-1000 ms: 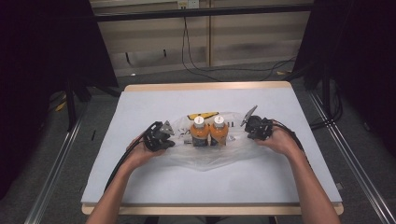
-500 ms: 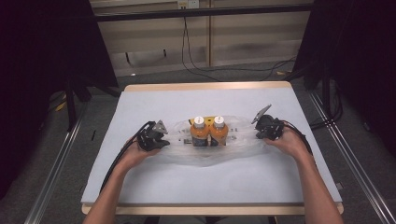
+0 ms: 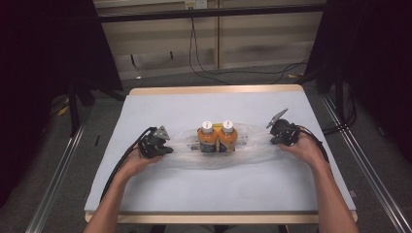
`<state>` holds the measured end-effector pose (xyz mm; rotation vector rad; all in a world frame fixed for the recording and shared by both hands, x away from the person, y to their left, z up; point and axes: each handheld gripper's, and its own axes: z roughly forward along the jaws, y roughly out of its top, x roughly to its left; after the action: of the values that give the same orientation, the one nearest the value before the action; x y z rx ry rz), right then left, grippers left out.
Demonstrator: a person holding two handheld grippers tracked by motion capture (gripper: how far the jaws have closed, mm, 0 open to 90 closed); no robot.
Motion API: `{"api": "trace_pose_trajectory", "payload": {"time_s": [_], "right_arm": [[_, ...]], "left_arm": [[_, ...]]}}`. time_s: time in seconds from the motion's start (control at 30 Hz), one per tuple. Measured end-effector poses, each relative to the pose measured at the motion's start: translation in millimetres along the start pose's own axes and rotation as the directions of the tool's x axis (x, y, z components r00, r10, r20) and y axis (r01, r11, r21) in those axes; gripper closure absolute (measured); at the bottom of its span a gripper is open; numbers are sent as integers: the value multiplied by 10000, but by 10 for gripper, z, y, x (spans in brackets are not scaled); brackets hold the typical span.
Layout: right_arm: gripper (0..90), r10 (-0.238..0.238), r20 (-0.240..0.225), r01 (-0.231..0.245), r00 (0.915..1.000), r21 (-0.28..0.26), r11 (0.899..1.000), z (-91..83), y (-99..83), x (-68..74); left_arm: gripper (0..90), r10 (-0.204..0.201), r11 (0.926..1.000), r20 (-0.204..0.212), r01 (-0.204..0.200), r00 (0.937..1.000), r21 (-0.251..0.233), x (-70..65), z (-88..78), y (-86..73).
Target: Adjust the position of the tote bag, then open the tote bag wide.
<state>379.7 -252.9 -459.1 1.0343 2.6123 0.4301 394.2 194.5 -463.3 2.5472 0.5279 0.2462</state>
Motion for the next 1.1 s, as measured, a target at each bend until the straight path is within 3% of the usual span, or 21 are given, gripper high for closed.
{"api": "trace_pose_trajectory", "payload": {"time_s": [0.2,0.3,0.53,0.67,0.8,0.87,0.9,1.1], "right_arm": [[900,3,219,-6,9998,141,9999,-12,-7,42],[900,-30,238,29,9997,20,10000,-9,-20,38],[900,-55,332,60,9994,-135,9999,-8,-31,43],[900,81,198,-75,9998,-327,9994,-13,-35,37],[900,181,-235,-201,9996,-890,9958,-31,-42,-7],[900,177,-430,-224,9989,-1129,9934,-30,-45,-25],[900,329,-547,-392,9980,-1183,9922,-31,-49,-20],[900,202,-582,-284,9981,-1433,9893,-68,-55,37]], "left_arm": [[900,-178,9998,362,181,9992,-65,-4,-47,-71],[900,-76,9999,171,75,9998,82,-28,-55,-63],[900,-348,9992,412,357,9985,-202,-17,-58,-92],[900,-295,9984,345,311,9990,-471,-40,-58,-59],[900,-439,9957,475,476,9979,-792,-27,-63,-65],[900,-256,9971,501,291,9984,-700,-2,-81,-69],[900,-423,9930,719,499,9965,-1074,9,-98,-70],[900,-280,9858,907,425,9955,-1623,-36,-136,-5]]}}
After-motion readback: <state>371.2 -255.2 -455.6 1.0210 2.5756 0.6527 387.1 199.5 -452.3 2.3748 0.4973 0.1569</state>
